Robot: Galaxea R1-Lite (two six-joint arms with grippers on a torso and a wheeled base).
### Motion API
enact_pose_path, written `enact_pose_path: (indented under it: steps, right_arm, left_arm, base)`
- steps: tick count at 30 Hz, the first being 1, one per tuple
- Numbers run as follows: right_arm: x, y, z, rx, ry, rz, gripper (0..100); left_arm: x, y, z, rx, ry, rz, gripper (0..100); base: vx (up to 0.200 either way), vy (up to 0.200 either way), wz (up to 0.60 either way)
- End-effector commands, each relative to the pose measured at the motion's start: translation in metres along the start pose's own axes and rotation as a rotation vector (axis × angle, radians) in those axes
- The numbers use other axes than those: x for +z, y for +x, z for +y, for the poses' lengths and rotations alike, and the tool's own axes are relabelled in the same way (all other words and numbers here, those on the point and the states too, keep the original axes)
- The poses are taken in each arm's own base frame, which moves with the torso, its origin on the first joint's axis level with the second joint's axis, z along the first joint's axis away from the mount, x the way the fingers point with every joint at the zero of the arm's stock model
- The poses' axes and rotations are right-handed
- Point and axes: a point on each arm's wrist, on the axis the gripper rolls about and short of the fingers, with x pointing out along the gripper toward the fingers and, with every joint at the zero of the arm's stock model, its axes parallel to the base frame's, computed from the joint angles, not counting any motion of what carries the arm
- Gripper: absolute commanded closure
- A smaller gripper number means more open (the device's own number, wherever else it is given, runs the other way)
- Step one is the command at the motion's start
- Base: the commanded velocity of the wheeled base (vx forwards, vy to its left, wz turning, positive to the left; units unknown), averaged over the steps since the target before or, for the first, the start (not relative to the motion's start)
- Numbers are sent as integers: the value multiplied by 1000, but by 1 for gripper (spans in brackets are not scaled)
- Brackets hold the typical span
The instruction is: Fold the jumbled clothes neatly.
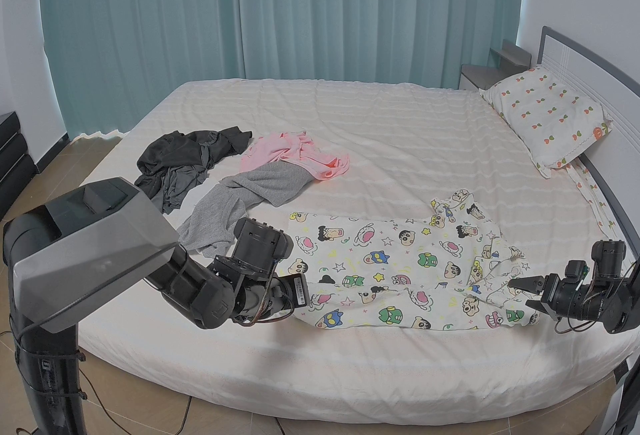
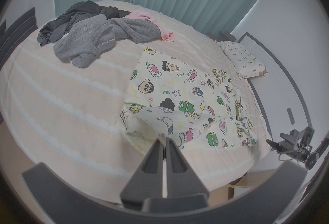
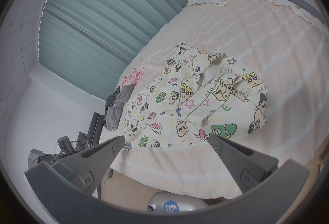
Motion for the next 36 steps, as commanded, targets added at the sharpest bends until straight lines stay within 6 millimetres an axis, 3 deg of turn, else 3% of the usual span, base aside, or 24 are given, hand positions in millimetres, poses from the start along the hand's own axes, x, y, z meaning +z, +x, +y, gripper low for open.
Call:
enact_pose_path:
  steps: [1, 13, 22, 23, 26, 36]
  right_arm:
    - [0, 0, 0, 1, 0, 0, 0]
    - [0, 0, 0, 1, -1, -2, 0]
    - [0, 0, 0, 1, 0, 0, 0]
    - [0, 0, 0, 1, 0, 0, 0]
    - [0, 0, 0, 0, 0, 1, 0]
    - [0, 1, -1, 0, 1, 2, 0]
  left_arm:
    - [1, -13, -8, -13, -7, 3, 100]
    - [-9, -14, -8, 4, -26, 59, 100]
    - [10, 4, 0, 12, -88, 11, 100]
    - [21, 10, 5, 16, -116, -16, 100]
    - [31, 20, 10, 24, -134, -38, 100]
    - [44, 66, 26, 51, -158, -63, 100]
  base:
    - [0, 0, 0]
    - [0, 0, 0]
    - [0, 0, 0]
    - [0, 0, 0]
    - [0, 0, 0]
    - [0, 0, 0]
